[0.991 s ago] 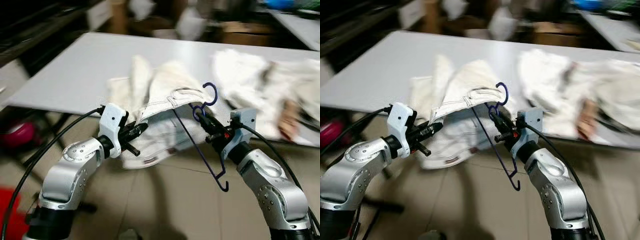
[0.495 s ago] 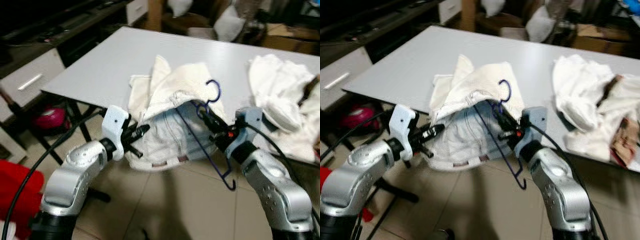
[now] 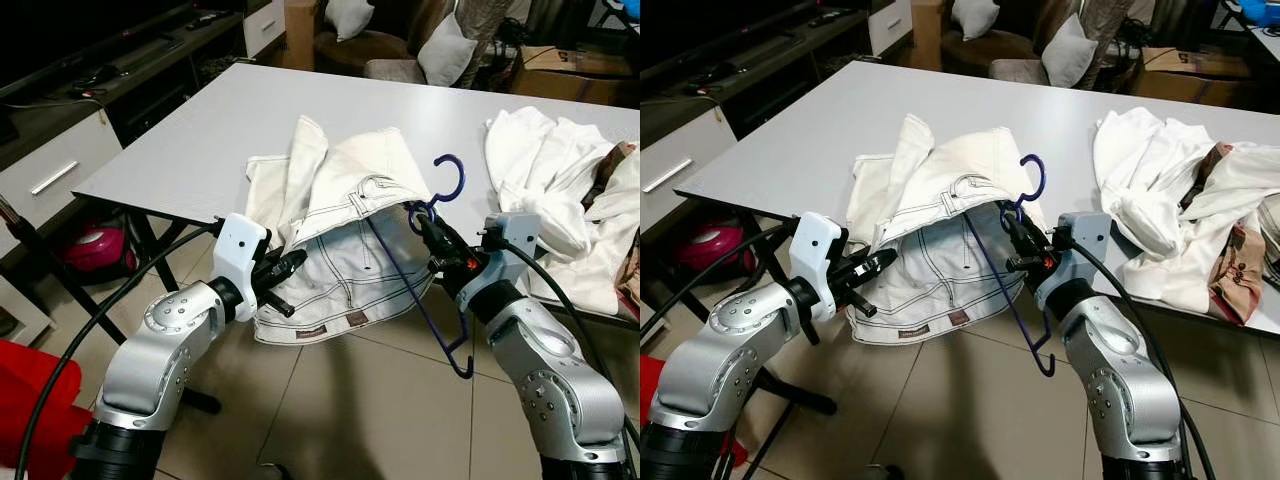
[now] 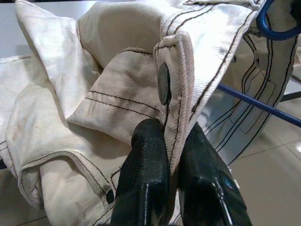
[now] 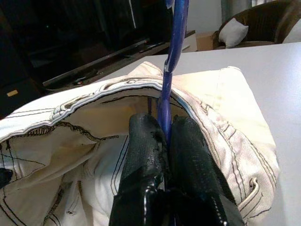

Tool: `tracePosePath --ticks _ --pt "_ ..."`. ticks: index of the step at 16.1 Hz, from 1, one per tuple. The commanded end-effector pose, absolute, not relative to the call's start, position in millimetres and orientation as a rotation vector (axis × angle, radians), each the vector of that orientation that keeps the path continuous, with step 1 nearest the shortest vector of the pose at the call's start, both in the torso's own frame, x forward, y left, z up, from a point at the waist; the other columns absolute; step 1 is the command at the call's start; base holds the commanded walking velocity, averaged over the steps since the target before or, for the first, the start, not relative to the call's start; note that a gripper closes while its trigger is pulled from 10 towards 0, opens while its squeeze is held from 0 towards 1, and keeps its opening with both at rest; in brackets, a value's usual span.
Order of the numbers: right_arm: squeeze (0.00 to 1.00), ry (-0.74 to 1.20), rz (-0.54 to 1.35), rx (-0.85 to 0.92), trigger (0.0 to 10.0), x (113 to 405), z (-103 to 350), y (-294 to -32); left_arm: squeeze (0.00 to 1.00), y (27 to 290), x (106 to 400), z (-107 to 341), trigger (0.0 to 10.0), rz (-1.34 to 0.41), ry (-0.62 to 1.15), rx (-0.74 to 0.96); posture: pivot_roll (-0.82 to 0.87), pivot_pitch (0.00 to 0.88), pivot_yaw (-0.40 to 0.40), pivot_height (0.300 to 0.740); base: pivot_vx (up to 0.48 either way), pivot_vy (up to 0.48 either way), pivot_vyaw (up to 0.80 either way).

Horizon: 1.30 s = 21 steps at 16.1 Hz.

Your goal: Hang hanger

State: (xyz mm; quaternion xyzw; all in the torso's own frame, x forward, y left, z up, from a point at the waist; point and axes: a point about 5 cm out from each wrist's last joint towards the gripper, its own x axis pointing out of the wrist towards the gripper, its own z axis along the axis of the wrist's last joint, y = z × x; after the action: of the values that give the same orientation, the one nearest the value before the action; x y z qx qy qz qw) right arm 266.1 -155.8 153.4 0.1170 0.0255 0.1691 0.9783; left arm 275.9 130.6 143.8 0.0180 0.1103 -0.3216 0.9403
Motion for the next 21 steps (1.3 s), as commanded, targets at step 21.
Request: tracePosePath --ticks 21 --pt "0.00 0.036 0.316 0.231 10.0 265.1 158.0 -157.7 0.00 129.7 278.2 144.2 10.0 -0.665 0.219 0.078 -0.07 0.000 0.052 0.740 -0.125 0.000 0.00"
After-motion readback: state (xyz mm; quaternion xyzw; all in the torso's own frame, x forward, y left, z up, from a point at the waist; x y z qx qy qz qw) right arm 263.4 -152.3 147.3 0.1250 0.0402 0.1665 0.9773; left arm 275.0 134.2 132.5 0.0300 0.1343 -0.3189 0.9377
